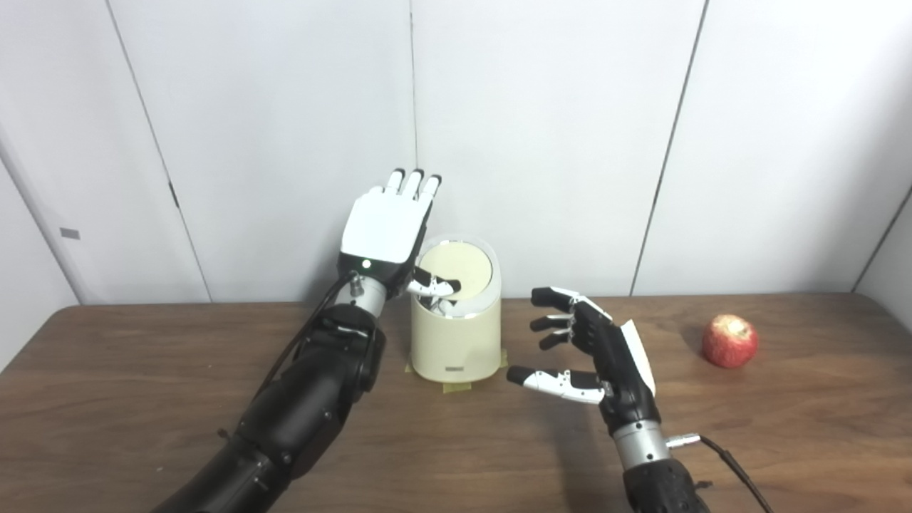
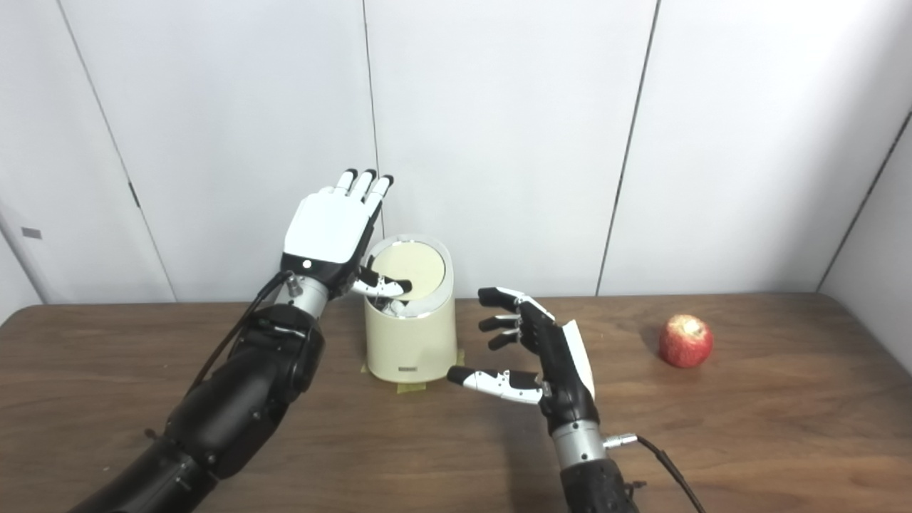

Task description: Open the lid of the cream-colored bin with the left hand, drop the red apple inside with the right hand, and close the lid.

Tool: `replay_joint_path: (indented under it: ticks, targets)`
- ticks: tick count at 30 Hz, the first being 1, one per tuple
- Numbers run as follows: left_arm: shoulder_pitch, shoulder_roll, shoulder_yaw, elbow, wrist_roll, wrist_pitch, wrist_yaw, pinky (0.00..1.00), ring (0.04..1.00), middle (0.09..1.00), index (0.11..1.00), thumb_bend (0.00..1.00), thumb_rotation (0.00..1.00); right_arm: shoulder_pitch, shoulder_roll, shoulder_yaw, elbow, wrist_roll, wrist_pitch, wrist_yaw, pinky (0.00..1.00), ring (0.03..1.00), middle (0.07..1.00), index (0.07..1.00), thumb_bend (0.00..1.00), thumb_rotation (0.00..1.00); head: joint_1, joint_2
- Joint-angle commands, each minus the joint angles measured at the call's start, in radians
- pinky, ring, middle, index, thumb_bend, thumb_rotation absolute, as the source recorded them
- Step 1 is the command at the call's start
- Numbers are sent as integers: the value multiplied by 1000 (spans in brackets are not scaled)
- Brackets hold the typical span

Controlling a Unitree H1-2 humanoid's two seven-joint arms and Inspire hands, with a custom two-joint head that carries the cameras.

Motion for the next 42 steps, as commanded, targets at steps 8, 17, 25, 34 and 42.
replay_joint_path:
  ticks: [8,17,25,34,42]
  targets:
    - [50,-76,230,-56,-293,-141,159,774,925,963,1000,969,283,-33,-1,-2,-28,-1,-16,-7,525,637,737,706,745,216,4,0]
    - [170,-132,489,-114,-773,-254,57,721,879,915,956,850,340,-33,0,-9,-22,6,-20,-12,499,612,683,693,746,210,8,0]
    - [347,-64,554,-196,-882,-319,40,704,779,800,818,793,258,-38,-11,-19,-15,7,-26,-15,491,615,702,688,743,213,8,4]
    - [507,-48,622,-267,-1084,-375,-37,705,764,800,818,790,211,-44,-24,-43,-4,52,-35,-2,483,622,704,695,747,159,15,2]
    - [566,-38,622,-305,-1161,-449,-94,660,743,814,823,751,240,-79,-153,-34,-20,5,-33,61,472,581,682,697,763,211,-95,-8]
